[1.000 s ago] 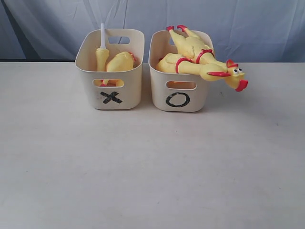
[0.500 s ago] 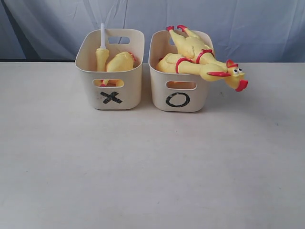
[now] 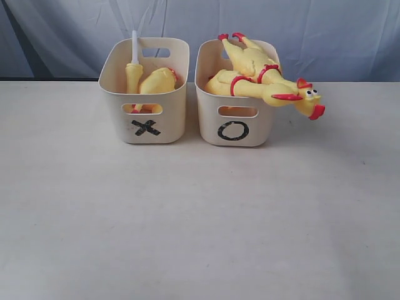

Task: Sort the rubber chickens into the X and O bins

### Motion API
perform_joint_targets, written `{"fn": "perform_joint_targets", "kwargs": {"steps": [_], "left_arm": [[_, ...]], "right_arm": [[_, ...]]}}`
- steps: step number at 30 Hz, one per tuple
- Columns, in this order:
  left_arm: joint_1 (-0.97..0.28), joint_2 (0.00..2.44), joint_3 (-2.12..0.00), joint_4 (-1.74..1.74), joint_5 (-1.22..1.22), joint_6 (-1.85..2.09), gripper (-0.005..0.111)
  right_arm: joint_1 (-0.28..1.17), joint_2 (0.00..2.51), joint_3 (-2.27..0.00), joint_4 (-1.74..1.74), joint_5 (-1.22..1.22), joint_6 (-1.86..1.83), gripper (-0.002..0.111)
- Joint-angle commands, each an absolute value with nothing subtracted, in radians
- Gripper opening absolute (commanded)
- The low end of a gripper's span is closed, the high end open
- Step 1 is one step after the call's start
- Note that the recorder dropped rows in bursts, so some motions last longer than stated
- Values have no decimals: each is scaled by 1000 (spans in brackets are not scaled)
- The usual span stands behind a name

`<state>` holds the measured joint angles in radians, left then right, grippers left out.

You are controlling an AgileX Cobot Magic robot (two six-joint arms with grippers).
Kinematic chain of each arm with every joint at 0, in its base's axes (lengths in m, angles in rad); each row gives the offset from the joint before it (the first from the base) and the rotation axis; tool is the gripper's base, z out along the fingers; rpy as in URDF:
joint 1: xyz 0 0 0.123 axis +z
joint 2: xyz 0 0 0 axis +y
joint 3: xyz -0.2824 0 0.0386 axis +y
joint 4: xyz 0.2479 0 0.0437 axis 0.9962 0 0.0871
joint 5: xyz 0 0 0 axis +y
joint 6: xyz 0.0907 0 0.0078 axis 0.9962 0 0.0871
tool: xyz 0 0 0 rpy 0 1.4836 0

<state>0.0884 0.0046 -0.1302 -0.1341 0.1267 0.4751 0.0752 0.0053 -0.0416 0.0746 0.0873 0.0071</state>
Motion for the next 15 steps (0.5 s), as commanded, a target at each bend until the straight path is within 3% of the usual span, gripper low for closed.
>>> {"fn": "perform_joint_targets", "kwargs": {"steps": [1,15], "left_arm": [[89,0,-53,-111,76,473,0],[89,0,0,-39,228,473,0]], "right_arm": [[70,0,0,42,61,0,-1],[70,0,0,0,299,0,-1]]}}
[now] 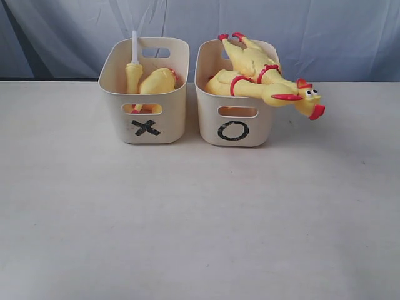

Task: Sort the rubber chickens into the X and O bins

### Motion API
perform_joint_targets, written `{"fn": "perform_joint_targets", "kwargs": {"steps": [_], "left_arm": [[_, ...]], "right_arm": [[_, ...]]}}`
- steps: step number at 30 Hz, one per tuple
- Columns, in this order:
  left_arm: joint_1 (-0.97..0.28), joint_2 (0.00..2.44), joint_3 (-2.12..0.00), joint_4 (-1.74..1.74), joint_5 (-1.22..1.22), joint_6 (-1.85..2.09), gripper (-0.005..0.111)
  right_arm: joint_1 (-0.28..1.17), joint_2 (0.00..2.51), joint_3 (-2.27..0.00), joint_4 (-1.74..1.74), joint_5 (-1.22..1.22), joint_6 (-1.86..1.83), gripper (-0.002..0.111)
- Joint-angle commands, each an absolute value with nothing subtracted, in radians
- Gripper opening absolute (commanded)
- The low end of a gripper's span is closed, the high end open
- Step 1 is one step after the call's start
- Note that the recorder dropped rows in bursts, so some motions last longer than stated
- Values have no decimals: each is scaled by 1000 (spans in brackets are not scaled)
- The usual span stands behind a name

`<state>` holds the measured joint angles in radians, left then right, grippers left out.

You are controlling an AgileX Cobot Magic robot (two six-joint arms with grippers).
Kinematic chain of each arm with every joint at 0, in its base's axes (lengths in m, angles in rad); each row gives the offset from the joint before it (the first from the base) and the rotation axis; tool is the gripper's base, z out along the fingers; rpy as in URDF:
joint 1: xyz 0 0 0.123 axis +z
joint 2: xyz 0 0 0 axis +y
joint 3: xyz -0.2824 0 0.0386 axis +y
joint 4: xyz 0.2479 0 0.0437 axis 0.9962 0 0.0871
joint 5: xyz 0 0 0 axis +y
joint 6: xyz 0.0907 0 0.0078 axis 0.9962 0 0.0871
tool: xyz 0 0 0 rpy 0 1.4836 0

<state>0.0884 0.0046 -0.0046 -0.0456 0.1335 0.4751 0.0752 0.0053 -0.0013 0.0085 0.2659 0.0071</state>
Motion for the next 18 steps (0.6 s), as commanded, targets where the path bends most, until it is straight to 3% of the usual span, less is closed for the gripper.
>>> {"fn": "perform_joint_targets", "kwargs": {"steps": [1,18], "left_arm": [[89,0,0,-42,238,473,0],[89,0,0,-46,232,473,0]], "right_arm": [[70,0,0,0,299,0,-1],[70,0,0,8,297,0,-1]]}}
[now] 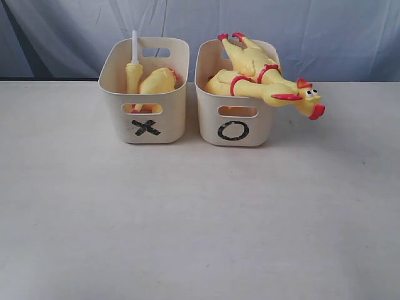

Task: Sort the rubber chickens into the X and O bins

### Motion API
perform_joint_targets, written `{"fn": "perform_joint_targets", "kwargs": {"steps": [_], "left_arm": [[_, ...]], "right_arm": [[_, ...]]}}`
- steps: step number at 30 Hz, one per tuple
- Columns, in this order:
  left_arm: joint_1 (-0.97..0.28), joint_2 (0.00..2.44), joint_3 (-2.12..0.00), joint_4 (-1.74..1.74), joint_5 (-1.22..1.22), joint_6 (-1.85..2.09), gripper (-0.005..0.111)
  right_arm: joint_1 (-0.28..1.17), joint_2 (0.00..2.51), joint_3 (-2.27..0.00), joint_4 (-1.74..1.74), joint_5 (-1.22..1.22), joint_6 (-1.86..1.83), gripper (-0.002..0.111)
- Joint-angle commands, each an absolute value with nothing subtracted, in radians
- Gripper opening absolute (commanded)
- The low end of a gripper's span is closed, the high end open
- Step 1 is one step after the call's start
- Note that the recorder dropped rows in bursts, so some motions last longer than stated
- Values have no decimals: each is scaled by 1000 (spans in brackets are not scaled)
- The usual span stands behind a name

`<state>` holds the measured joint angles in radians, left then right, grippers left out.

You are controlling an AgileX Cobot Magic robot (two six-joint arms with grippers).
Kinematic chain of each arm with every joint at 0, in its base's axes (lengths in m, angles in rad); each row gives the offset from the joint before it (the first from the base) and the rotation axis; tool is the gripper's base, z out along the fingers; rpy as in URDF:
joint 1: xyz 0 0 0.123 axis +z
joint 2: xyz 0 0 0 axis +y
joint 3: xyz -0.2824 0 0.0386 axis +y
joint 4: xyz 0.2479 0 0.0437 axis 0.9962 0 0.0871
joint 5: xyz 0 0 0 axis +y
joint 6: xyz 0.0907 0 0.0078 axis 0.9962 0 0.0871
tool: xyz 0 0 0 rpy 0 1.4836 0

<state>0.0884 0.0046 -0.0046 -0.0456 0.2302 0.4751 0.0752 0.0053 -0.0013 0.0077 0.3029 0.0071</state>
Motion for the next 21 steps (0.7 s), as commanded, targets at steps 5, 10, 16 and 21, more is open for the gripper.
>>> {"fn": "perform_joint_targets", "kwargs": {"steps": [5,10,16,21], "left_arm": [[89,0,0,-46,232,473,0],[89,0,0,-46,232,473,0],[86,0,0,-46,232,473,0],[86,0,0,-46,232,473,0]], "right_arm": [[70,0,0,8,297,0,-1],[51,0,0,8,294,0,-1],[42,0,0,8,263,0,-1],[42,0,0,8,258,0,-1]]}}
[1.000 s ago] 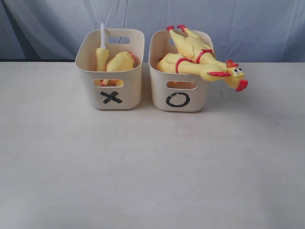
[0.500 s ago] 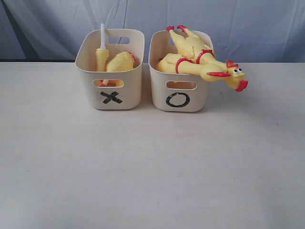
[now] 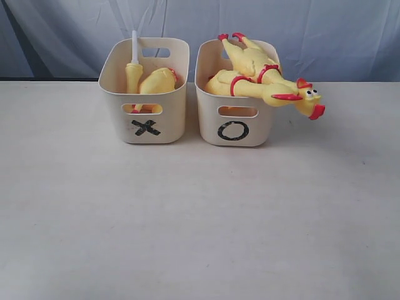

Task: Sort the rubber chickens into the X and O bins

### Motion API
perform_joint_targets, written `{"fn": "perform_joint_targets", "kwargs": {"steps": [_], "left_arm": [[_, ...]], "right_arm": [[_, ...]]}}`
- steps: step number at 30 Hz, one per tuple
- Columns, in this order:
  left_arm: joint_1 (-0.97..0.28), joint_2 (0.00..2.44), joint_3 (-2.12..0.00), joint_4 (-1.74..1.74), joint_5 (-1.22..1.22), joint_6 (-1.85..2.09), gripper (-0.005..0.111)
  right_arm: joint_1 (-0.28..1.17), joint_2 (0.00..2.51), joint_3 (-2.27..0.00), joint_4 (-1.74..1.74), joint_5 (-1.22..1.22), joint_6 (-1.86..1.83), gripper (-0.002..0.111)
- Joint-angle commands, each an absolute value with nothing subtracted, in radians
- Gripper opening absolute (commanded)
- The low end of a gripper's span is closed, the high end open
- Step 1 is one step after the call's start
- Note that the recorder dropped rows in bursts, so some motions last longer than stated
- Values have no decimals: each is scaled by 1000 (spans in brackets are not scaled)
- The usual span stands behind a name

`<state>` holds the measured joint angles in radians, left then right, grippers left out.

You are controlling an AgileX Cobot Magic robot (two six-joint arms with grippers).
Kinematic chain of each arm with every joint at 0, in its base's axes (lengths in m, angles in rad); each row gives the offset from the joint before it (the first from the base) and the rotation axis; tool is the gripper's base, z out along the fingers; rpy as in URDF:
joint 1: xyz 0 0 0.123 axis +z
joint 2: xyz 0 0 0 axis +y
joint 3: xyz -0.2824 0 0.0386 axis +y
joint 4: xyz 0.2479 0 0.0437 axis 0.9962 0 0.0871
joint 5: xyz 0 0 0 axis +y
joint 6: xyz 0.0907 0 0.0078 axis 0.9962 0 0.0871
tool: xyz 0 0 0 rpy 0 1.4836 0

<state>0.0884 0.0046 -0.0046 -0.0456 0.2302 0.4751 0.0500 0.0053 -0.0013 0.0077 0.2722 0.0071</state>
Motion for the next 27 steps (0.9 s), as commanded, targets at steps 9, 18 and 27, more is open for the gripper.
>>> {"fn": "perform_joint_targets", "kwargs": {"steps": [9,18,27], "left_arm": [[86,0,0,-46,232,473,0],[86,0,0,-46,232,473,0],[86,0,0,-46,232,473,0]], "right_arm": [[42,0,0,8,258,0,-1],[42,0,0,8,258,0,-1],[42,0,0,8,274,0,-1]]}}
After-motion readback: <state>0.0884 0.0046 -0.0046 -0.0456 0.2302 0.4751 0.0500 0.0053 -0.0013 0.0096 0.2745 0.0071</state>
